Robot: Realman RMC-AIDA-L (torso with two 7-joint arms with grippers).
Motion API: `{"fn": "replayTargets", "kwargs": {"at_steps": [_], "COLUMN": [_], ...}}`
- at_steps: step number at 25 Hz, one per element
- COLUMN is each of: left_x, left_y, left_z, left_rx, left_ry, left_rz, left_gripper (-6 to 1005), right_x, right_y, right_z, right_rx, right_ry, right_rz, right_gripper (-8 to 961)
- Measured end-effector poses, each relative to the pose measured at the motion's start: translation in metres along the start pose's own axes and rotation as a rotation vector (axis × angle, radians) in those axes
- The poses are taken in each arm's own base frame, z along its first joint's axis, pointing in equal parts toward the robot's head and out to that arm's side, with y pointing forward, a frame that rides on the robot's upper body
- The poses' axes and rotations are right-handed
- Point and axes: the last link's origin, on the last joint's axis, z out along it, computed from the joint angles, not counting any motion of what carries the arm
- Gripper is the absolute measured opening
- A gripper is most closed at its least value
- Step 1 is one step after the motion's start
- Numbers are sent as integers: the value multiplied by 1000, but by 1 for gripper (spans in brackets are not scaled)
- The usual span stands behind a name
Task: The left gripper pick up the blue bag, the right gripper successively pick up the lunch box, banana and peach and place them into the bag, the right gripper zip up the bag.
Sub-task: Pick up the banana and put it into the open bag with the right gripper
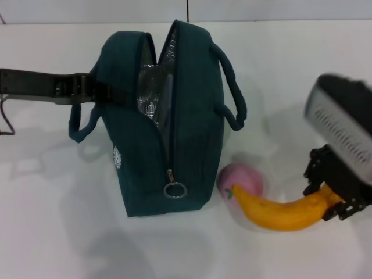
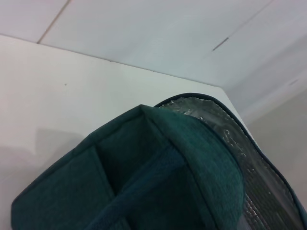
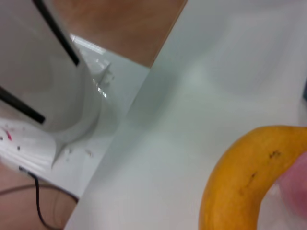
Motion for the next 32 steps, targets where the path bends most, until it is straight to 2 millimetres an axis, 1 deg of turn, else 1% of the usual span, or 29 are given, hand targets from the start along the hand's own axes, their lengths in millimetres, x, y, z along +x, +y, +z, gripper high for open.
{"fn": "replayTargets", "kwargs": {"at_steps": [3, 6, 7, 13, 15, 17, 18, 21, 23, 26, 30, 32], "left_x": [-4, -6, -6, -7, -6, -5, -5, -4, -3, -1, -2, -2], "left_y": [-3, -3, -2, -3, -2, -1, 0, 2, 4, 10, 15, 16], "left_z": [-2, 0, 1, 2, 3, 4, 4, 6, 6, 8, 8, 10], "left_rx": [3, -3, -7, -9, -10, -13, -15, -23, -35, -69, -99, -108], "left_ry": [3, -1, -3, -4, -7, -10, -10, -16, -17, -17, -16, -18], "left_rz": [-10, -1, 3, 4, 8, 12, 13, 14, 18, 26, 29, 29], "left_gripper": [36, 36, 36, 36, 36, 36, 35, 35, 35, 35, 36, 36], "right_x": [10, 22, 28, 46, 54, 58, 59, 54, 49, 41, 36, 34], "right_y": [6, 14, 19, 37, 42, 42, 42, 30, 19, 5, -11, -18], "right_z": [-14, -28, -35, -65, -75, -81, -84, -90, -95, -97, -88, -76], "right_rx": [28, 79, 113, 267, 343, 404, 429, 516, 589, 661, 672, 652], "right_ry": [-62, -174, -233, -458, -543, -620, -659, -811, -938, -1116, -1340, -1438], "right_rz": [54, 112, 136, 189, 220, 240, 249, 270, 291, 316, 363, 390], "right_gripper": [415, 416, 416, 416, 416, 417, 417, 417, 416, 416, 417, 416]}}
